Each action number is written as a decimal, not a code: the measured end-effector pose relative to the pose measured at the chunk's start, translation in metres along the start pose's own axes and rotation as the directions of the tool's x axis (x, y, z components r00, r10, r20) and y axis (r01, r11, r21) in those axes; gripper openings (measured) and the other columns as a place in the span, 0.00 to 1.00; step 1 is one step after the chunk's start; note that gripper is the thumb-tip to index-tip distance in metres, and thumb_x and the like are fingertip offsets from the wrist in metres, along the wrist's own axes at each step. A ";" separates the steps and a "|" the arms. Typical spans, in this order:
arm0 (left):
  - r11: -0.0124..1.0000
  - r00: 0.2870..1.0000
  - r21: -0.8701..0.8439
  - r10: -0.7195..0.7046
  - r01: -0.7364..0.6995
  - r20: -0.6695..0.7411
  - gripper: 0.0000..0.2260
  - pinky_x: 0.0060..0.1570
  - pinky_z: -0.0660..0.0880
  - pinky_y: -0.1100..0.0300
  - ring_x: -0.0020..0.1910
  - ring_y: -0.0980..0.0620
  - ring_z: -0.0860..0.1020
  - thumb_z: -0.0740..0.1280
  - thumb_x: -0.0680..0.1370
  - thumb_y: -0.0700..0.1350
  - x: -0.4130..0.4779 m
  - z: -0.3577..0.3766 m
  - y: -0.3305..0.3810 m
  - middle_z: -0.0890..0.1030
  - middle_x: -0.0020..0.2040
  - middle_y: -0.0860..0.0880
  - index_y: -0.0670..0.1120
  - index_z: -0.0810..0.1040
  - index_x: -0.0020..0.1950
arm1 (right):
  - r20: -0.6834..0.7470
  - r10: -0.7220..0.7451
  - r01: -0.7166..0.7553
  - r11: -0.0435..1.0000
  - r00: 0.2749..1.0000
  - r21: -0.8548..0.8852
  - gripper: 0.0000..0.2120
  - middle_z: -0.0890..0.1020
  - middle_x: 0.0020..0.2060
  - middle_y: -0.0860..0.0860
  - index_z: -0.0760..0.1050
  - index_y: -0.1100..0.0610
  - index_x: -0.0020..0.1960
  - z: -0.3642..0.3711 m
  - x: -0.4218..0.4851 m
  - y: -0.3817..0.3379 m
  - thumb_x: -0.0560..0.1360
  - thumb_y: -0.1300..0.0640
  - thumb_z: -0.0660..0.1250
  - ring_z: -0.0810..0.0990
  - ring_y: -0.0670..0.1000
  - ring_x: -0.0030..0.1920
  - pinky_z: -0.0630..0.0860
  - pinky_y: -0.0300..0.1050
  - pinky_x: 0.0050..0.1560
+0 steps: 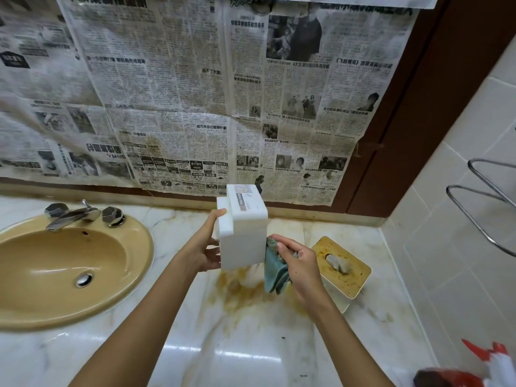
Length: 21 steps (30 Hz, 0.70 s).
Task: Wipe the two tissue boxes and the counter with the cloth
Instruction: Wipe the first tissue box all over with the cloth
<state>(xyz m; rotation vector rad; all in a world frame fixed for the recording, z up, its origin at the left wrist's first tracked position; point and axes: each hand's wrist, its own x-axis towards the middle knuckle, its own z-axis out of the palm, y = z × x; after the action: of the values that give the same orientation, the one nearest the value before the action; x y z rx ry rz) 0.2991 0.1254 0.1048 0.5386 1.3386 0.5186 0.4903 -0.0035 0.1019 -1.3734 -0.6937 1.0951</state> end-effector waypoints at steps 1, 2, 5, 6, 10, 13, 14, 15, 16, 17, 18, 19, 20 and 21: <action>1.000 1.000 0.016 0.006 -0.006 -0.007 0.38 0.49 0.84 0.45 0.46 0.41 0.82 0.77 0.62 0.69 -0.002 -0.001 0.001 0.81 0.48 0.41 0.39 0.77 0.56 | -0.016 0.000 -0.001 0.999 1.000 -0.039 0.10 0.87 0.51 0.44 0.85 0.51 0.57 -0.005 -0.002 0.003 0.80 0.60 0.68 0.85 0.46 0.54 0.82 0.45 0.56; 0.998 0.999 0.060 0.030 -0.029 -0.018 0.36 0.47 0.84 0.47 0.45 0.42 0.81 0.76 0.64 0.68 -0.005 -0.001 0.001 0.79 0.46 0.42 0.40 0.76 0.54 | -0.024 -0.022 0.019 0.993 0.999 -0.114 0.09 0.87 0.51 0.43 0.86 0.50 0.56 -0.011 -0.005 0.008 0.80 0.59 0.69 0.84 0.45 0.54 0.82 0.44 0.56; 0.959 0.986 0.245 0.158 -0.143 -0.043 0.34 0.43 0.80 0.52 0.45 0.44 0.81 0.76 0.67 0.67 -0.013 -0.002 0.004 0.79 0.49 0.45 0.42 0.77 0.58 | 0.036 -0.089 0.096 0.894 0.995 -0.437 0.10 0.85 0.50 0.36 0.86 0.48 0.55 -0.030 -0.019 0.028 0.80 0.58 0.68 0.80 0.33 0.53 0.77 0.32 0.56; 0.929 0.975 0.318 0.217 -0.189 -0.055 0.33 0.44 0.79 0.53 0.45 0.44 0.81 0.77 0.65 0.66 -0.014 -0.003 0.004 0.80 0.49 0.45 0.42 0.78 0.56 | 0.068 -0.092 0.114 0.843 0.993 -0.526 0.10 0.84 0.49 0.36 0.86 0.48 0.55 -0.037 -0.025 0.037 0.79 0.59 0.68 0.78 0.29 0.52 0.74 0.27 0.55; 0.698 0.896 0.647 0.442 -0.308 -0.050 0.40 0.52 0.79 0.54 0.52 0.47 0.82 0.77 0.52 0.70 -0.021 0.000 0.001 0.84 0.57 0.48 0.48 0.83 0.57 | 0.124 -0.087 0.150 0.695 0.988 -0.703 0.10 0.84 0.49 0.38 0.85 0.50 0.56 -0.062 -0.048 0.079 0.79 0.60 0.68 0.77 0.26 0.49 0.69 0.21 0.51; 0.354 0.824 0.876 0.561 -0.327 0.081 0.47 0.61 0.74 0.53 0.63 0.45 0.79 0.80 0.59 0.70 -0.030 0.009 -0.004 0.81 0.65 0.48 0.48 0.76 0.72 | 0.302 0.063 0.194 0.637 0.951 -0.746 0.07 0.85 0.48 0.42 0.84 0.48 0.54 -0.074 -0.062 0.103 0.80 0.54 0.68 0.81 0.36 0.48 0.74 0.35 0.52; 0.239 0.805 0.914 0.577 -0.327 0.137 0.48 0.61 0.74 0.52 0.64 0.44 0.79 0.80 0.60 0.70 -0.030 0.012 -0.006 0.80 0.66 0.47 0.47 0.74 0.74 | 0.353 0.097 0.225 0.609 0.931 -0.760 0.06 0.84 0.45 0.43 0.84 0.47 0.50 -0.076 -0.064 0.106 0.80 0.52 0.68 0.80 0.38 0.46 0.74 0.37 0.51; 0.127 0.792 0.937 0.578 -0.326 0.197 0.50 0.59 0.75 0.52 0.63 0.44 0.79 0.79 0.59 0.72 -0.029 0.014 -0.008 0.80 0.64 0.47 0.48 0.73 0.74 | 0.361 0.090 0.240 0.596 0.928 -0.766 0.06 0.83 0.43 0.42 0.82 0.46 0.47 -0.077 -0.064 0.107 0.80 0.52 0.67 0.80 0.38 0.46 0.72 0.37 0.50; 0.030 0.788 0.947 0.563 -0.320 0.249 0.52 0.57 0.76 0.51 0.61 0.43 0.79 0.77 0.56 0.75 -0.029 0.015 -0.010 0.80 0.62 0.47 0.49 0.72 0.73 | 0.311 0.058 0.209 0.623 0.949 -0.754 0.07 0.83 0.43 0.41 0.82 0.45 0.46 -0.079 -0.062 0.105 0.80 0.52 0.67 0.79 0.36 0.47 0.71 0.36 0.52; -0.052 0.783 0.946 0.546 -0.321 0.296 0.54 0.55 0.77 0.50 0.59 0.43 0.79 0.75 0.53 0.78 -0.028 0.016 -0.012 0.79 0.60 0.47 0.50 0.71 0.72 | 0.197 0.011 0.135 0.695 0.980 -0.706 0.06 0.84 0.45 0.40 0.83 0.45 0.48 -0.078 -0.061 0.097 0.80 0.52 0.68 0.80 0.35 0.48 0.73 0.36 0.53; -0.110 0.784 0.940 0.525 -0.322 0.331 0.56 0.55 0.78 0.50 0.57 0.44 0.79 0.73 0.50 0.79 -0.027 0.016 -0.014 0.77 0.58 0.48 0.51 0.70 0.72 | 0.051 -0.049 0.070 0.786 0.997 -0.614 0.06 0.85 0.45 0.40 0.84 0.46 0.49 -0.076 -0.058 0.086 0.80 0.51 0.68 0.81 0.36 0.48 0.76 0.38 0.54; -0.163 0.780 0.929 0.505 -0.334 0.369 0.57 0.55 0.78 0.50 0.57 0.44 0.79 0.73 0.50 0.79 -0.027 0.016 -0.016 0.77 0.59 0.49 0.51 0.69 0.73 | -0.087 -0.076 0.025 0.873 0.993 -0.488 0.06 0.86 0.44 0.42 0.85 0.48 0.50 -0.073 -0.054 0.073 0.80 0.50 0.68 0.82 0.40 0.48 0.79 0.42 0.53; -0.212 0.775 0.915 0.488 -0.342 0.402 0.58 0.55 0.78 0.50 0.57 0.45 0.78 0.74 0.51 0.78 -0.030 0.018 -0.017 0.76 0.60 0.49 0.51 0.68 0.74 | -0.170 -0.041 -0.021 0.938 0.985 -0.347 0.07 0.86 0.45 0.44 0.85 0.49 0.51 -0.070 -0.049 0.061 0.80 0.49 0.68 0.83 0.44 0.49 0.79 0.45 0.54; -0.258 0.762 0.898 0.476 -0.356 0.439 0.58 0.55 0.78 0.51 0.58 0.45 0.78 0.76 0.52 0.76 -0.030 0.019 -0.018 0.76 0.62 0.49 0.52 0.66 0.76 | -0.186 0.039 -0.084 0.966 0.982 -0.243 0.09 0.86 0.47 0.46 0.84 0.49 0.53 -0.066 -0.044 0.050 0.79 0.47 0.68 0.83 0.47 0.51 0.80 0.46 0.54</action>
<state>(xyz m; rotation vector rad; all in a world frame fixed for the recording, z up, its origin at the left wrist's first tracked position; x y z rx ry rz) 0.3136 0.0912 0.1191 2.4627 1.3812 -0.0968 0.5228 -0.0767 0.0543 -1.6973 -0.6762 0.9400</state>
